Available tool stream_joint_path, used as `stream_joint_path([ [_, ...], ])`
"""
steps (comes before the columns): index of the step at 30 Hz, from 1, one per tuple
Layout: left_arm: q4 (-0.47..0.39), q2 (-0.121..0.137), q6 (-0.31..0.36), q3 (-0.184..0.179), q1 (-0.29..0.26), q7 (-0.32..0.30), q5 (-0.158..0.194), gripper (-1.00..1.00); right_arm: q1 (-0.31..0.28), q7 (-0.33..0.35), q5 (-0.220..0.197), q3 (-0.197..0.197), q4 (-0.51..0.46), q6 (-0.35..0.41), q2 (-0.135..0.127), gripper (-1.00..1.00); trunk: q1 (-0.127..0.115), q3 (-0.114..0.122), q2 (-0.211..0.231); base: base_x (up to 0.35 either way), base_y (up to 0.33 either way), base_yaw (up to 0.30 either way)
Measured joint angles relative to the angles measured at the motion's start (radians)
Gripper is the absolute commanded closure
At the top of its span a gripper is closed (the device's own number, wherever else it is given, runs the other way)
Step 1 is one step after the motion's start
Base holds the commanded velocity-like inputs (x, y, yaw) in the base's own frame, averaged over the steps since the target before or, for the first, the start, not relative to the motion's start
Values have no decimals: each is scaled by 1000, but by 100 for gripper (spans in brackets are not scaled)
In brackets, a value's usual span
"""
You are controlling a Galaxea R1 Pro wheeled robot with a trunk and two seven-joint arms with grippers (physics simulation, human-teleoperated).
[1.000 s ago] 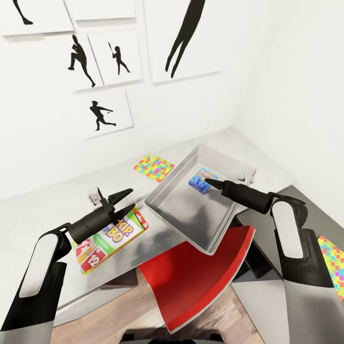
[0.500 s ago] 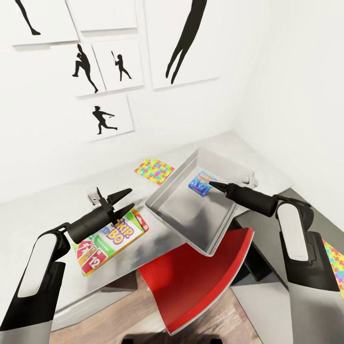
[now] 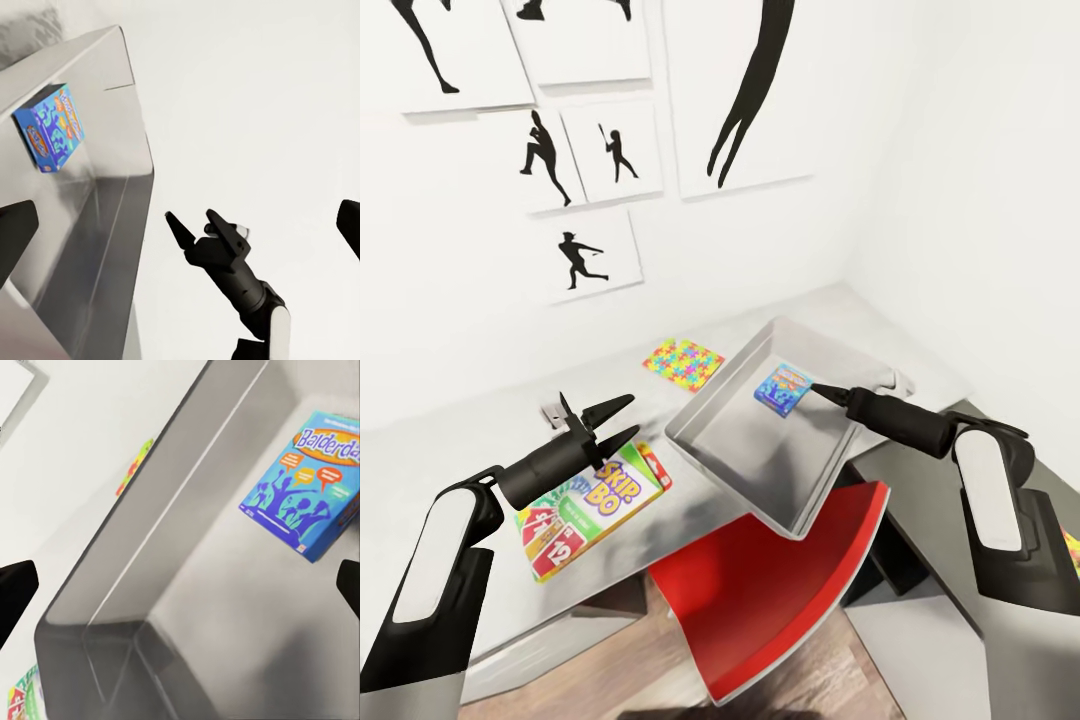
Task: Put all the toys in the child's room - the three board games (two on the bed and one on the table), the two jigsaw puzzles on the table, and the tennis ball on the table - inside the toy box on the table in the child's room.
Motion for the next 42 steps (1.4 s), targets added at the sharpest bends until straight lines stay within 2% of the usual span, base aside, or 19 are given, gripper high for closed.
stream_joint_path([
  [10, 0, -2, 0, -10, -3, 0, 1, -100, 3, 0, 0, 3, 0, 0, -3, -100, 0, 16, 0, 0, 0, 0],
  [17, 0, -7, -1, -53, -11, 5, -1, -100, 5, 0, 0, 9, 0, 0, 0, -100, 0, 28, 0, 0, 0, 0],
  [24, 0, -8, -3, -80, -15, 6, -2, -100, 5, 0, 0, 2, 0, 0, -2, -100, 0, 39, 0, 0, 0, 0],
  [42, 1, -12, -6, -95, -17, 15, -3, -100, 5, 0, 0, -3, 0, 0, -5, -100, 0, 68, 0, 0, 0, 0],
])
